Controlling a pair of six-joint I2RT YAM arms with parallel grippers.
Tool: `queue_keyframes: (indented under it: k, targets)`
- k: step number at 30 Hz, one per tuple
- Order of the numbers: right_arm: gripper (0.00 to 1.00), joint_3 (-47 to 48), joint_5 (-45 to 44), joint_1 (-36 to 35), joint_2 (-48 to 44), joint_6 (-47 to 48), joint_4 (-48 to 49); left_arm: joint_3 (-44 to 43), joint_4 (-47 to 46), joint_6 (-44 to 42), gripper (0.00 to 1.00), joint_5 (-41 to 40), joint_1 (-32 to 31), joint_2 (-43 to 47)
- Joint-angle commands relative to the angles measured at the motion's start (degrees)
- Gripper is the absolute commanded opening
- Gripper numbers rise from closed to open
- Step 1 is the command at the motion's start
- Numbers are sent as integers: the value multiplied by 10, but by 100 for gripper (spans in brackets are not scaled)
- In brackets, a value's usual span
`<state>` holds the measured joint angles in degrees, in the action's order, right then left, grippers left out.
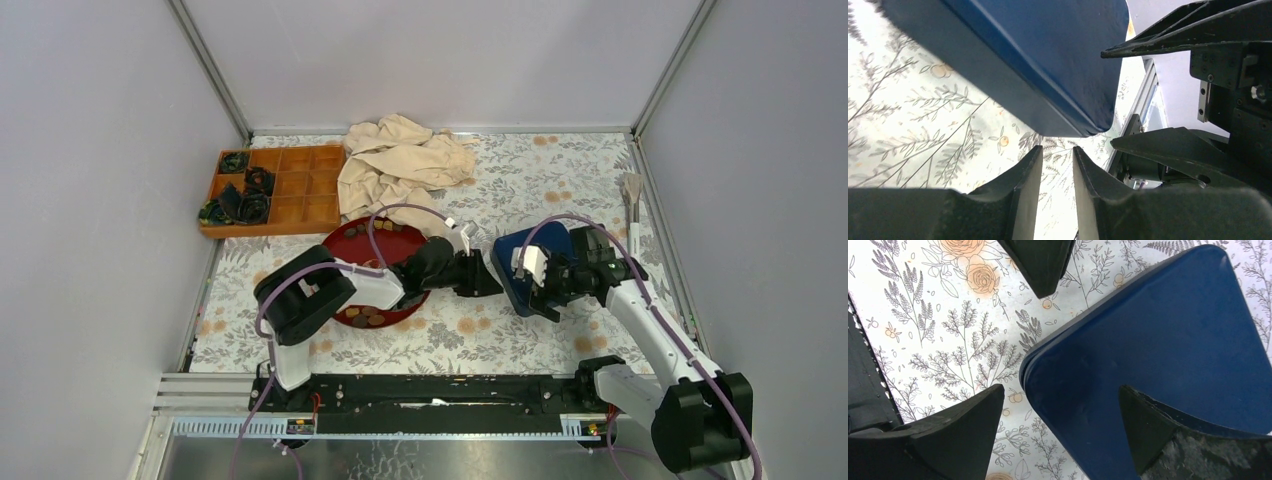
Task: Pack the chocolate
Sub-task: Adjust the packing box at the center of the board.
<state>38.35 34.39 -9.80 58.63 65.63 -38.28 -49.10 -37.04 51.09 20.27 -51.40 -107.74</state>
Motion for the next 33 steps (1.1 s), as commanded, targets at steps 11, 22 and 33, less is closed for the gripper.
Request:
queue_keyframes:
  k: [11,22,33]
  targets:
    - [78,-12,-100,-71,-7,-100,78,96,-72,-21,39,-79,5,100]
    - [74,-42,-174,-120,-20,-94,92,113,-87,-20,40,-79,6,104]
    - [75,28,-190,-144,-25,-133,37,131,-88,-24,40,-86,9,120]
